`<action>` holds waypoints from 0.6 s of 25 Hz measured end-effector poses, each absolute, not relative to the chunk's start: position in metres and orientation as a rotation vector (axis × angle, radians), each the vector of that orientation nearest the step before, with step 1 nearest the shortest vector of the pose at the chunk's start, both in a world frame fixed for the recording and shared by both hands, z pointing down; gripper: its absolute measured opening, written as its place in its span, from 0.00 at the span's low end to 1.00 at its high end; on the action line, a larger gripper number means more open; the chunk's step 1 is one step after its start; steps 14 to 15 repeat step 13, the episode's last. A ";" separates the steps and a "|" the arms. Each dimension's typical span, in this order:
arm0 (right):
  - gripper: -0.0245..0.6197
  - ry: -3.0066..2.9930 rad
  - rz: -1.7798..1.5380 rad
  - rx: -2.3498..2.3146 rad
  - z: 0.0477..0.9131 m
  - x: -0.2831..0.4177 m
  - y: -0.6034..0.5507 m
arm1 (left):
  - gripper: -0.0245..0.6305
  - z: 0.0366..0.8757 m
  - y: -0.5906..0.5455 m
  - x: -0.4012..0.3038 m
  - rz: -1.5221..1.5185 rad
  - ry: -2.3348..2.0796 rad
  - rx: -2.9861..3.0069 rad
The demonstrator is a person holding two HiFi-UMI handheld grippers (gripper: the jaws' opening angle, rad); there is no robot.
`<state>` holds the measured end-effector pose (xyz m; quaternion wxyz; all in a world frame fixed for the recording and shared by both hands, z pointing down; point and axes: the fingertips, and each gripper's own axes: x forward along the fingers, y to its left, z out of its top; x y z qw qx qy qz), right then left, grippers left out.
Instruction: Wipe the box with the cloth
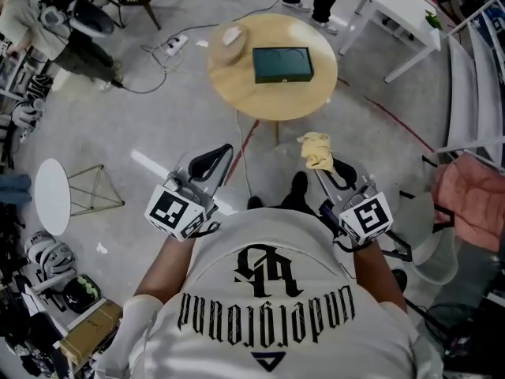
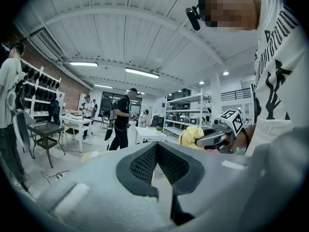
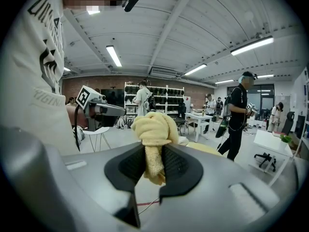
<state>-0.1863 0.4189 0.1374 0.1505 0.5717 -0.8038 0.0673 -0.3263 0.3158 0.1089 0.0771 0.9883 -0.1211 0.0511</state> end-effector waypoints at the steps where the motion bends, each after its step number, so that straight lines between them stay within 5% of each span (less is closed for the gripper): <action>1: 0.15 -2.308 0.192 1.643 0.137 -0.187 0.419 | 0.05 0.109 0.316 -0.327 0.152 -0.359 2.962; 15: 0.15 -2.292 0.197 1.673 0.140 -0.185 0.428 | 0.05 0.104 0.323 -0.316 0.136 -0.316 2.976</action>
